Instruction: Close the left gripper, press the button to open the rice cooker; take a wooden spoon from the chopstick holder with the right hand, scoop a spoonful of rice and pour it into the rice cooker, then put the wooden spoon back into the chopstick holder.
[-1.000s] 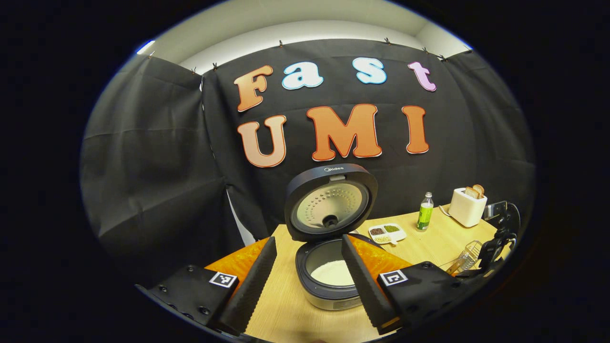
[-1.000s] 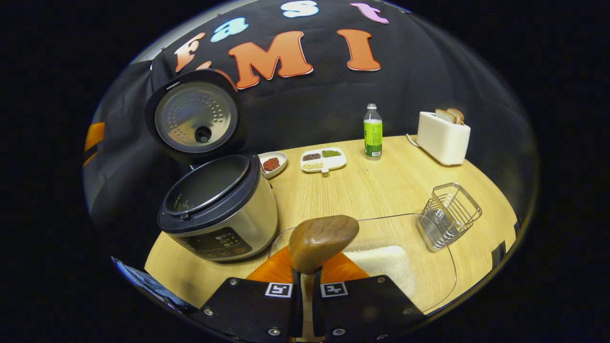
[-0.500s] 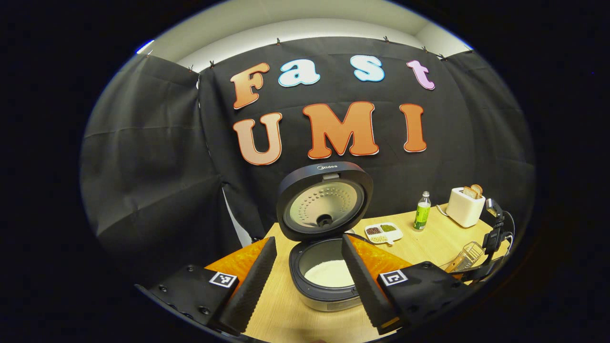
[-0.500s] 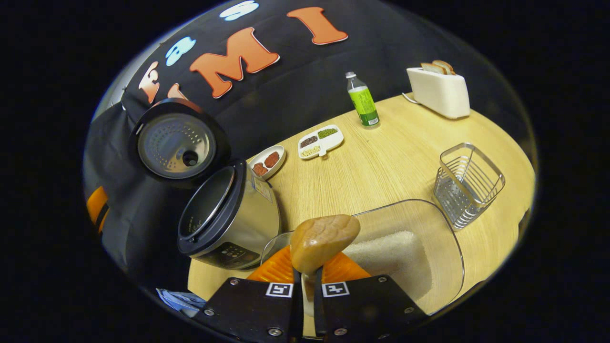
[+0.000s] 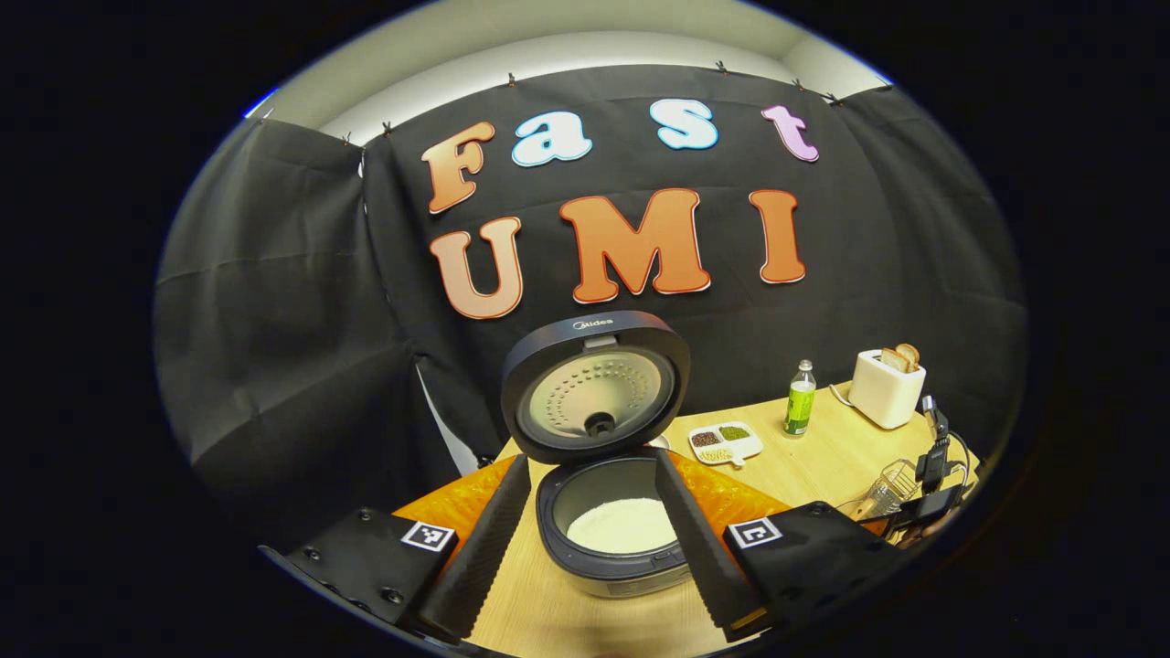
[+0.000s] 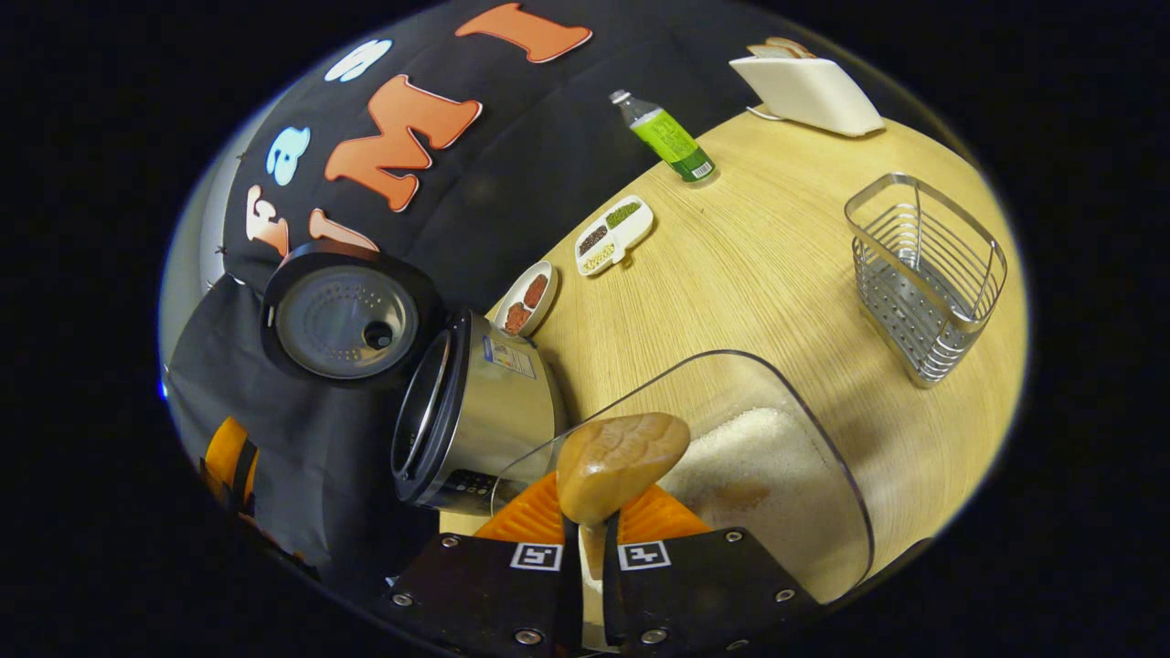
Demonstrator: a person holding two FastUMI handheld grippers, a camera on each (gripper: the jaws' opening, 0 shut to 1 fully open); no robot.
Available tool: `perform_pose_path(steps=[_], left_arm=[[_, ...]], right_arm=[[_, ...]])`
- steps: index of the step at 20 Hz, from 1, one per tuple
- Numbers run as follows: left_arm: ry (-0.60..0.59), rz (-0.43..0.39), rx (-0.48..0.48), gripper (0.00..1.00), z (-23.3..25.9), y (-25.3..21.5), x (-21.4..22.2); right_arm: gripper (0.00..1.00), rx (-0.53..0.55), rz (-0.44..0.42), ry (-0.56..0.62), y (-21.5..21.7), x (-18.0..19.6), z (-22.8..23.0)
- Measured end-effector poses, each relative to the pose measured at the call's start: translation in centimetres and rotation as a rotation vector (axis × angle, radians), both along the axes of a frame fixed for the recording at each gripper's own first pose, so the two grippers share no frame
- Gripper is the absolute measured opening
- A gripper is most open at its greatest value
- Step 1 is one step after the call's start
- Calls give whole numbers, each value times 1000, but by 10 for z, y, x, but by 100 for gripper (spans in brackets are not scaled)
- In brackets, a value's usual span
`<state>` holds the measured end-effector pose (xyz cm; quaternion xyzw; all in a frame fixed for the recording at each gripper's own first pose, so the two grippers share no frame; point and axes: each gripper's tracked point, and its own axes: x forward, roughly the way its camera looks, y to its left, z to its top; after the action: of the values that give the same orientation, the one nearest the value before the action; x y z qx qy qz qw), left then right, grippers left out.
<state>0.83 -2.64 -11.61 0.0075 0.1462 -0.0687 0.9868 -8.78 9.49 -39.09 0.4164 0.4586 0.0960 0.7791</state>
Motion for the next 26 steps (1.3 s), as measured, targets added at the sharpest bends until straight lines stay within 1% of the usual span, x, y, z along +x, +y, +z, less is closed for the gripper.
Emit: perform_pose_path(steps=[1,2,3,7,10,12,14,18,19,20,23,26], left_arm=[[-3,-1,2,93,2,-3,0],[-4,-2,1,89,2,-6,-1],[-4,0,1,88,3,-8,-1],[-4,12,-6,89,5,-14,-3],[-12,24,-11,89,8,-18,-3],[-18,33,-17,97,10,-20,-2],[-21,42,-25,88,11,-23,-2],[-53,70,-29,89,17,-22,-4],[-63,77,-30,93,19,-21,-4],[-76,85,-27,89,21,-20,-4],[-113,111,-19,89,30,-13,-7],[-145,132,-23,89,37,-6,-13]], right_arm=[[8,33,-3,4,-1,0,2],[8,60,-10,7,-3,0,4],[8,92,-12,10,-5,3,5],[8,204,-42,46,-12,4,5],[8,245,-57,60,-23,3,6],[8,276,-71,63,-30,3,12],[8,329,-94,63,-38,9,21],[8,453,-158,69,-54,23,36],[8,471,-175,68,-58,26,40],[8,496,-191,66,-61,29,45],[8,598,-236,60,-70,39,70],[8,654,-255,39,-68,54,93]])
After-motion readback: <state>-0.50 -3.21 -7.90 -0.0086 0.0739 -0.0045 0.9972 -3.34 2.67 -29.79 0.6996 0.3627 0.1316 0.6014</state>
